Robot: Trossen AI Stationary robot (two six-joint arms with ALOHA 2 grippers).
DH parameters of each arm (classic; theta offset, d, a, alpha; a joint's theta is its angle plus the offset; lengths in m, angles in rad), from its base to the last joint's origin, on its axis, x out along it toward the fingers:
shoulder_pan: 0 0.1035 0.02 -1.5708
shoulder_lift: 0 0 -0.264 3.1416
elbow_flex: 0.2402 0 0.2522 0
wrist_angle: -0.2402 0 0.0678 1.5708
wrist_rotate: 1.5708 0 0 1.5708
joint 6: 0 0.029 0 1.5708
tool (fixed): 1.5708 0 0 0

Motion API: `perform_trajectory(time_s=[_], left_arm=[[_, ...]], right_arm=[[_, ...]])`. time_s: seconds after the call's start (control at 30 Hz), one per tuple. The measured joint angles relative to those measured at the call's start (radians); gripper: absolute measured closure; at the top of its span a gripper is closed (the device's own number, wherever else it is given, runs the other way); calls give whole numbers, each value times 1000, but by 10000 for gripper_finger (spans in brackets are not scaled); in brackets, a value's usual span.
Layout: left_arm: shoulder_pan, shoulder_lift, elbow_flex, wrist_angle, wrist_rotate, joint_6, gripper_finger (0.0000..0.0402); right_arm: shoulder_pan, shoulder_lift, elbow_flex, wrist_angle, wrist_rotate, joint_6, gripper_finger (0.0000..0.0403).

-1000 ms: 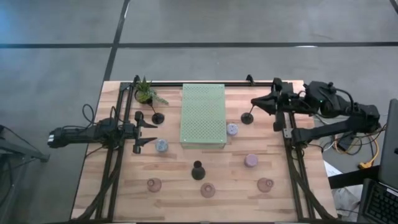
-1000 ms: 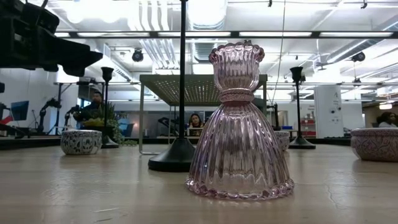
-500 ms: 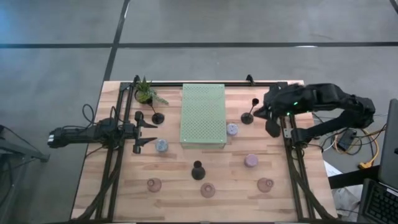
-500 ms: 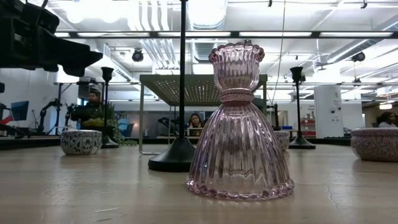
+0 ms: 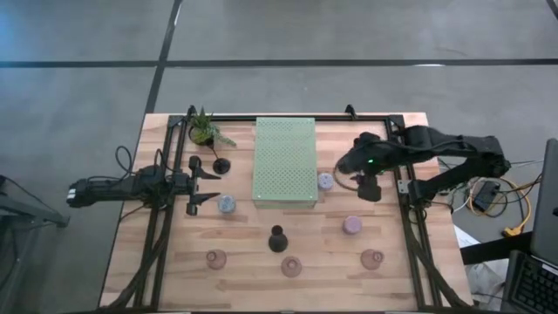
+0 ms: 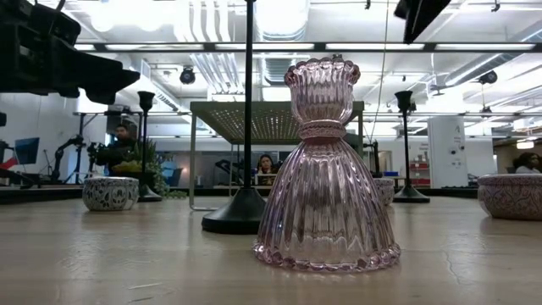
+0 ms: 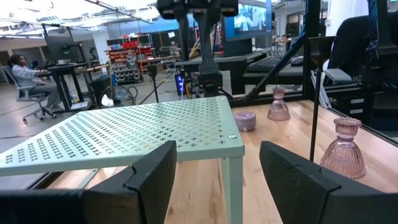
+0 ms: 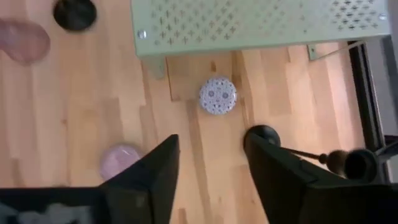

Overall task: Pick & Place candle stick holders
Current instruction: Put the red and white scented candle on the shelf

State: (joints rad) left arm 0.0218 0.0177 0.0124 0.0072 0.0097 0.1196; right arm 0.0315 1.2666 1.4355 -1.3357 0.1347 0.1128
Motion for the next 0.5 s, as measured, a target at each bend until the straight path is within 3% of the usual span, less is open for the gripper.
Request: perform_trajectory(time_s=[0.23, 0.5], left_arm=[[0, 0, 0, 0, 0, 0, 165], [0, 0, 0, 0, 0, 0, 165]], right_arm=[[1, 97, -19, 15, 5, -43, 148], [1, 151, -129, 182, 7, -87, 109]])
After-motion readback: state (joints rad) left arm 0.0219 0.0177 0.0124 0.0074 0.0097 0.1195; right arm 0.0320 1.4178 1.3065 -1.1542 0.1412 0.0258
